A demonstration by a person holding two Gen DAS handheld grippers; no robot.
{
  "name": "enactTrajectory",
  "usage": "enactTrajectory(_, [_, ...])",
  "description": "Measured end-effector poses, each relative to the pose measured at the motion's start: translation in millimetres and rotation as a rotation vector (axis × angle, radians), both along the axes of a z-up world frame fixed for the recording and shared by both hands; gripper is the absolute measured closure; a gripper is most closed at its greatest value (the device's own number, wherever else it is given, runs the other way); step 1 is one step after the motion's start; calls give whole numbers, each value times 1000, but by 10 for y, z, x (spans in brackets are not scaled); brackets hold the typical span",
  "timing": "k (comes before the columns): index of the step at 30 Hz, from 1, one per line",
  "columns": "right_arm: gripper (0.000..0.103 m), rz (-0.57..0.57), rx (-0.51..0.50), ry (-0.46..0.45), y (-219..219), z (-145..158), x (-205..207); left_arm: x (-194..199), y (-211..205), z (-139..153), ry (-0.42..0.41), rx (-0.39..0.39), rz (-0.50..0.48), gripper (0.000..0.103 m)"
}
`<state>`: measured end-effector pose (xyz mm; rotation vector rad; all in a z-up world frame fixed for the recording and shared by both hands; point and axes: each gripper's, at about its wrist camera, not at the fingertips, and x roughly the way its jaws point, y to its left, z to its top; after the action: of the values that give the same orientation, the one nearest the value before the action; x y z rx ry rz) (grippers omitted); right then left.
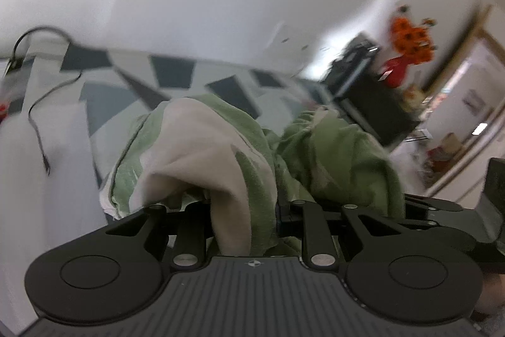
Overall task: Fold clothes
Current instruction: 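Lift the held shirt with both tools and carry it to the patterned table, then lower the shirt onto the table and open both tools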
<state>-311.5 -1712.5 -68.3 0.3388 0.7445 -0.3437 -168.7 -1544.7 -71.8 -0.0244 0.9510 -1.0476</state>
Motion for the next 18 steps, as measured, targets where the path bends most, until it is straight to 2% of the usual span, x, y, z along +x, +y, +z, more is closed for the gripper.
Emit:
enactTrajectory(5, [68, 56, 68, 20, -391, -187, 44, -41, -228, -155, 15, 56, 77, 80])
enactTrajectory(13, [65, 170, 119, 57, -1067, -346, 114, -189, -701, -179, -2, 148, 231, 76])
enactTrajectory(15, [55, 186, 117, 75, -1168, -387, 105, -239, -812, -179, -17, 177, 265, 74])
enactTrajectory(18, [43, 193, 113, 91, -1286, -454, 61, -311, -926, -184, -45, 225, 312, 64])
